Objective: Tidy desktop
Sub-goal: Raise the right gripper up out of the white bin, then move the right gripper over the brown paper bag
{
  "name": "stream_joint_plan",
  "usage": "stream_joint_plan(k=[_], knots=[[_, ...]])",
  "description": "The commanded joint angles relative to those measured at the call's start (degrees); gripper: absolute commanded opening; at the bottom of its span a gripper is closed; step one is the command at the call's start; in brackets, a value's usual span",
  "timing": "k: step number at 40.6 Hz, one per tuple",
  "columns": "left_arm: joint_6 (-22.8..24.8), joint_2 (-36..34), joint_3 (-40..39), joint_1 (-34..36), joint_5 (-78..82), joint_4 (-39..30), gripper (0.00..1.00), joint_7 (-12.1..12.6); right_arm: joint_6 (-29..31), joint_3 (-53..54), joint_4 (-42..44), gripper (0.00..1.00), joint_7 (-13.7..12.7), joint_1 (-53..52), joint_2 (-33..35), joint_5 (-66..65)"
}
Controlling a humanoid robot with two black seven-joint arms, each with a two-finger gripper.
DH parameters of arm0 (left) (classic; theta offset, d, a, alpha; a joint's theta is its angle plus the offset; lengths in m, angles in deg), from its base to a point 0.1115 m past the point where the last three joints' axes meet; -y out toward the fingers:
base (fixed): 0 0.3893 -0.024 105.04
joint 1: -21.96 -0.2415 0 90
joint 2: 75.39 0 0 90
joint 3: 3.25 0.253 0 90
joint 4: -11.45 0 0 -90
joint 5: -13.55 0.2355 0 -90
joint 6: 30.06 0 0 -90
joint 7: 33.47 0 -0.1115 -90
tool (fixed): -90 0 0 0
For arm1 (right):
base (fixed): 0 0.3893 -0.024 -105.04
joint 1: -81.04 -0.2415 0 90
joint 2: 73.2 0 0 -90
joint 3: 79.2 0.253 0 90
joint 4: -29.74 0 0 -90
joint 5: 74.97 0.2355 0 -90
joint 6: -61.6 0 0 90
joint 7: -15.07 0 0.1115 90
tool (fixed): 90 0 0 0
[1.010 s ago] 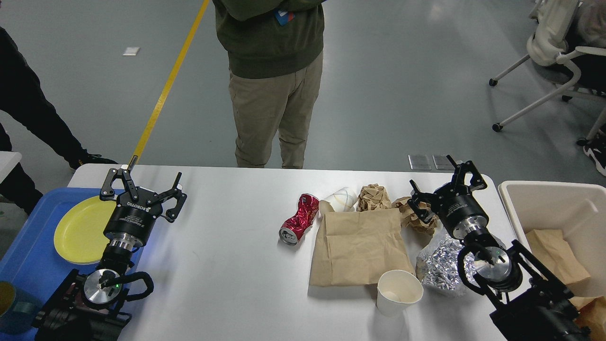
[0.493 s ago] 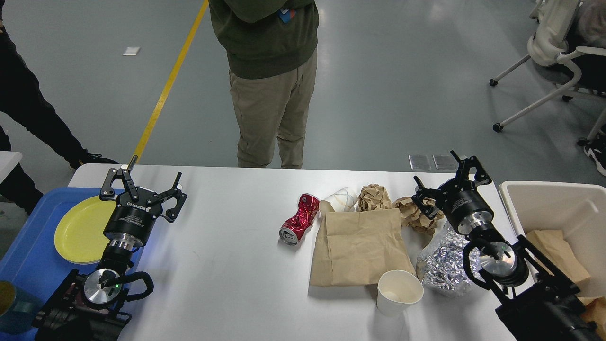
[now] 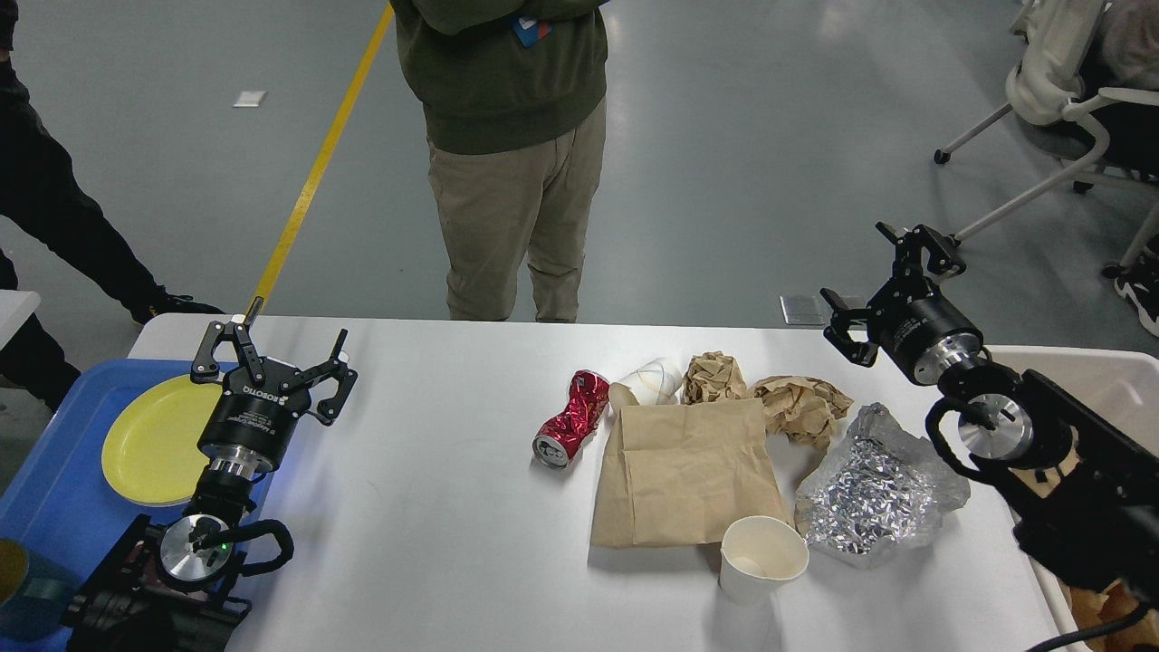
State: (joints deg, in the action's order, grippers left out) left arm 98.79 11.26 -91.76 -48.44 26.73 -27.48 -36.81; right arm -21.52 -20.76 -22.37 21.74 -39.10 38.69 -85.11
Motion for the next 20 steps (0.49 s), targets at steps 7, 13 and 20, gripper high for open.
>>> stream_joint_plan(k=[7, 13, 20], knots=[[0.0, 0.02, 0.0, 0.0, 0.0, 0.0, 0.96, 0.0, 0.41, -52.03, -0.01, 1.0, 0.1, -29.48, 15.35, 0.47], [0.0, 0.02, 0.0, 0.0, 0.0, 0.0, 0.96, 0.0, 0.68, -84.07, -0.19, 1.0, 0.01, -49.99, 13.18, 1.0], [0.0, 0.02, 0.0, 0.0, 0.0, 0.0, 0.96, 0.0, 9.0, -107.19, -0.71, 1.0, 0.01, -64.41, 4.57, 4.77]])
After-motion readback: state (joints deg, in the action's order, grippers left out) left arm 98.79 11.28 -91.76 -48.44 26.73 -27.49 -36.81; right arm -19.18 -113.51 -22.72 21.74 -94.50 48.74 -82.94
